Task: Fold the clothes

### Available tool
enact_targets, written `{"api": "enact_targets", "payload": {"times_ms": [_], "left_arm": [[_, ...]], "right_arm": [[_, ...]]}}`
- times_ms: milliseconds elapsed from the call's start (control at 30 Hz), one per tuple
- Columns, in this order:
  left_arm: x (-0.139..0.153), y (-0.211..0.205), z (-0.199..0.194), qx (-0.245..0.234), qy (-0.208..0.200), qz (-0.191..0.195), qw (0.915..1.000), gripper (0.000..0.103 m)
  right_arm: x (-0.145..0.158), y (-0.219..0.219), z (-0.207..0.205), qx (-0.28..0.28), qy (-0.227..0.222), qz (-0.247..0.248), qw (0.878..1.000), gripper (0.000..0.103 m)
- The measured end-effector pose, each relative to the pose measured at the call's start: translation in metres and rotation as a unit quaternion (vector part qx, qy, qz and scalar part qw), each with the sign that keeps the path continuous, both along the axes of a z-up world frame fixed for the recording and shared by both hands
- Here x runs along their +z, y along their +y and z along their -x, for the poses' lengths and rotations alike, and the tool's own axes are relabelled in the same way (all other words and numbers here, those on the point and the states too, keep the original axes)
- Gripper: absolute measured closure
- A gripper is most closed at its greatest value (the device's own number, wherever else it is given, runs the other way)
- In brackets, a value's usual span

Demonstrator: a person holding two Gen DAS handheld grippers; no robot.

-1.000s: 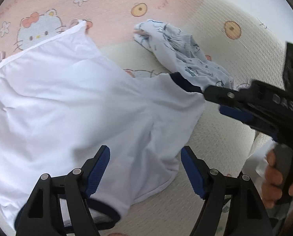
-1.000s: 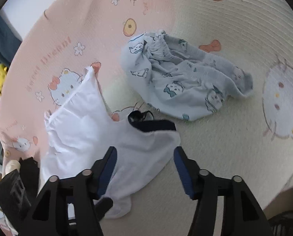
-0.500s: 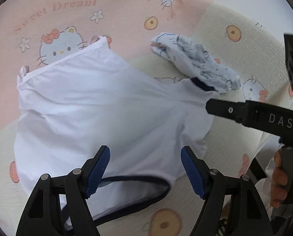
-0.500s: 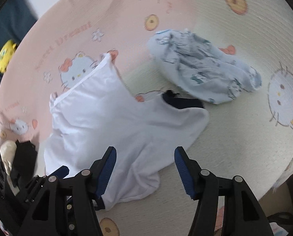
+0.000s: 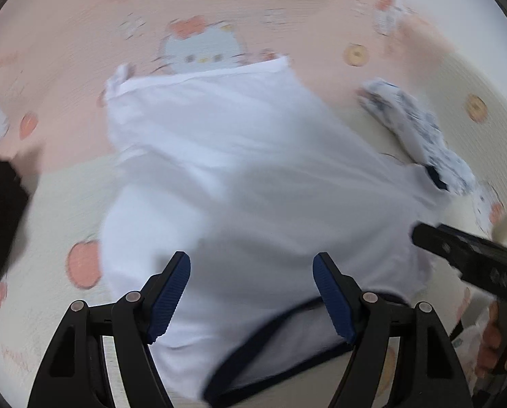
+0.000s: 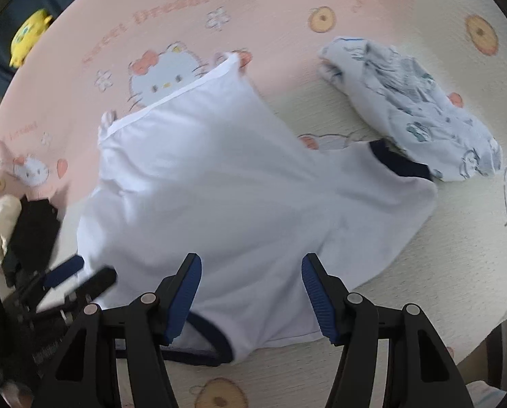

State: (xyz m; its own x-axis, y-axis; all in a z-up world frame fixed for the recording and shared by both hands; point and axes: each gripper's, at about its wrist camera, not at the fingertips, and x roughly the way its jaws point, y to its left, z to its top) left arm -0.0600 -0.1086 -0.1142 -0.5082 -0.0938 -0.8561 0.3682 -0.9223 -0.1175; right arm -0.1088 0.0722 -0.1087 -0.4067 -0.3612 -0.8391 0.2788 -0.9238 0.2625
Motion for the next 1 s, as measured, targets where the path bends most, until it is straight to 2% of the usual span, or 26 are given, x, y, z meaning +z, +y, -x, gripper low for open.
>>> {"api": "enact_targets", "payload": {"times_ms": [167,367,500,533,600,667,800,867,1000], "left_arm": [[-0.009,-0.041,-0.021,0.051,-0.005,-0.041,0.9978,0.03],[-0.01,-0.061,-0.036,0.068,0.01,-0.049,0.9964,0.03],[-0.034,-0.07,-0.037,0.079,-0.014,-0.078,0.9937,0.03],[-0.048,-0.07,-0.035,0.073,-0.035,-0.096,0.992,0.03],[-0.054,-0.063,-0.034,0.047,-0.034,-0.08,0.9951,0.026],[-0.056,-0.049,-0.035,0.016,-0.026,-0.044,0.9986,0.02],[-0.064,-0.025,-0.038,-0.002,-0.019,0.012,0.9997,0.011],[-0.066,-0.02,-0.032,-0.013,-0.035,0.019,0.9991,0.003],[-0.065,-0.027,-0.027,0.003,-0.039,-0.019,0.999,0.002]], "right_arm": [[0.0,-0.025,-0.013,0.037,0.007,-0.013,0.999,0.042],[-0.012,-0.054,-0.017,0.073,-0.008,-0.029,0.997,0.042],[-0.016,-0.066,-0.017,0.086,-0.037,0.001,0.996,0.042],[-0.017,-0.069,-0.016,0.089,-0.045,0.007,0.995,0.042],[-0.019,-0.073,-0.016,0.091,-0.059,0.015,0.994,0.042],[-0.019,-0.074,-0.017,0.088,-0.06,0.012,0.994,0.042],[-0.015,-0.079,-0.026,0.099,-0.058,0.013,0.993,0.042],[-0.013,-0.082,-0.031,0.107,-0.061,0.016,0.992,0.042],[-0.023,-0.087,-0.035,0.102,-0.092,0.024,0.99,0.042]]}}
